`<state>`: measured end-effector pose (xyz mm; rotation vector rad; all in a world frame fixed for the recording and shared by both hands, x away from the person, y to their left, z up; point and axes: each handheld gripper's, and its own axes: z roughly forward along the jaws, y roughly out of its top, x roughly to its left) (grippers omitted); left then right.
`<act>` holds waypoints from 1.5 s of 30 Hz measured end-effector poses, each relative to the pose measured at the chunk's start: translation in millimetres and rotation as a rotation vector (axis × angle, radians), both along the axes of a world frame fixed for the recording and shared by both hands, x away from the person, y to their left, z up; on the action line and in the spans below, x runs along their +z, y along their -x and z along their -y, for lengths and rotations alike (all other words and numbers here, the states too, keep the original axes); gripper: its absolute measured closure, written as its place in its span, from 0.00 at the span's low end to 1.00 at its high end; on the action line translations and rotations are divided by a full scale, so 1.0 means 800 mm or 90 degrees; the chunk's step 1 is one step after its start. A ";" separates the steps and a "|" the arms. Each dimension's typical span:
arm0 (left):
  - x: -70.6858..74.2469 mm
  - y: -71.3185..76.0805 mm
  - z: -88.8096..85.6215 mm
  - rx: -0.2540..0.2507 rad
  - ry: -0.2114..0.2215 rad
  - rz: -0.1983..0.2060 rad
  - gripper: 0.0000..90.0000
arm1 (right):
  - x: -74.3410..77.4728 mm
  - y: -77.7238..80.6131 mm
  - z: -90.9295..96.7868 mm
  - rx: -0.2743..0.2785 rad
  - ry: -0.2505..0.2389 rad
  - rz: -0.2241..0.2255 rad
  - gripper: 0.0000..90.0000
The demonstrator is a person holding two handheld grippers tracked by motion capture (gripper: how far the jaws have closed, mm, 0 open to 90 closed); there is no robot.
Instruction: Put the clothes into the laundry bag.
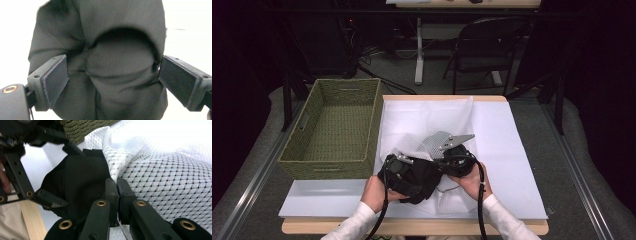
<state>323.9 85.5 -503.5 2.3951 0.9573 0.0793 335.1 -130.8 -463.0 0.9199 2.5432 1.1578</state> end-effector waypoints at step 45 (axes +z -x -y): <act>-0.005 -0.006 0.048 0.048 0.165 0.129 0.75 | 0.016 0.005 0.002 -0.005 -0.034 0.012 0.99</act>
